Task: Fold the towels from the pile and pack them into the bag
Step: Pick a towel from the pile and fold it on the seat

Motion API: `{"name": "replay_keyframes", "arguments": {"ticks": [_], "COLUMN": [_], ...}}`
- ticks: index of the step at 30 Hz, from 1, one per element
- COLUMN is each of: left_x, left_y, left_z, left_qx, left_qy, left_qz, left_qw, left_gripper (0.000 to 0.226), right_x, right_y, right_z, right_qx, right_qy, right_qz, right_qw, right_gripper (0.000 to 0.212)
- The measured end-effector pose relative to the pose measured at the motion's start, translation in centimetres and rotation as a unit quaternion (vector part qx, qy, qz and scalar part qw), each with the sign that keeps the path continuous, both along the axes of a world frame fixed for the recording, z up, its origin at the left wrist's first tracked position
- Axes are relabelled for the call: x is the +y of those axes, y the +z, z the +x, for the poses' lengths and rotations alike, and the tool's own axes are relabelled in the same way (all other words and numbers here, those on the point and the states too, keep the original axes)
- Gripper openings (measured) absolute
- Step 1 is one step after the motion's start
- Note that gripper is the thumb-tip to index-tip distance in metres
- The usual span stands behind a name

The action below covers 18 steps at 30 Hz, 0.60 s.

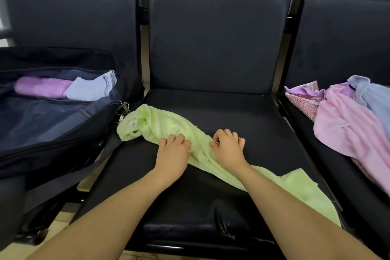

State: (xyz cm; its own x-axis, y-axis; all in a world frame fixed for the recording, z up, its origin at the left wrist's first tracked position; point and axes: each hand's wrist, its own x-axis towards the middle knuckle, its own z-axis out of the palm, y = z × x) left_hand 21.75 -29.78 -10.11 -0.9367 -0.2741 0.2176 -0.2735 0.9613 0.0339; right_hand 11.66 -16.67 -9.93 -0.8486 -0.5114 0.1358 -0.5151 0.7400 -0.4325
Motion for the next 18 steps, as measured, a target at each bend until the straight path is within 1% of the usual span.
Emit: {"name": "replay_keyframes", "arguments": {"ticks": [2, 3, 4, 5, 7, 9, 12, 14, 18], "left_x": [-0.1, -0.2, -0.3, -0.4, -0.6, -0.6, -0.6, -0.6, -0.8], "left_y": [0.1, 0.5, 1.0, 1.8, 3.7, 5.5, 7.4, 8.2, 9.4], "left_z": [0.3, 0.4, 0.5, 0.7, 1.0, 1.5, 2.3, 2.8, 3.8], "left_qx": [0.034, 0.06, 0.095, 0.134, 0.198, 0.23, 0.249, 0.256, 0.292], "left_qy": [-0.014, -0.019, -0.021, -0.02, -0.012, -0.006, -0.005, -0.008, 0.033], "left_qz": [0.02, 0.043, 0.085, 0.142, 0.254, 0.313, 0.394, 0.433, 0.474], "left_qw": [0.999, 0.997, 0.992, 0.981, 0.946, 0.921, 0.885, 0.864, 0.83], "left_gripper": [0.022, 0.02, 0.017, 0.014, 0.008, 0.003, 0.007, 0.01, 0.021], "right_x": [0.5, 0.7, 1.0, 1.2, 1.6, 1.9, 2.3, 2.6, 3.7], "right_y": [0.9, 1.5, 2.2, 2.9, 4.2, 5.3, 6.8, 7.5, 8.6], "right_z": [0.4, 0.5, 0.7, 0.9, 1.1, 1.3, 2.1, 2.6, 3.5], "right_qx": [-0.009, -0.019, -0.028, -0.034, -0.031, -0.011, 0.021, 0.037, 0.057], "right_qy": [0.001, -0.004, -0.013, -0.024, -0.039, -0.046, -0.05, -0.051, -0.058], "right_qz": [-0.07, -0.112, -0.156, -0.202, -0.286, -0.347, -0.392, -0.412, -0.446], "right_qw": [0.997, 0.994, 0.987, 0.979, 0.957, 0.937, 0.919, 0.909, 0.891], "right_gripper": [0.011, 0.013, 0.014, 0.016, 0.019, 0.02, 0.023, 0.021, 0.015]}}
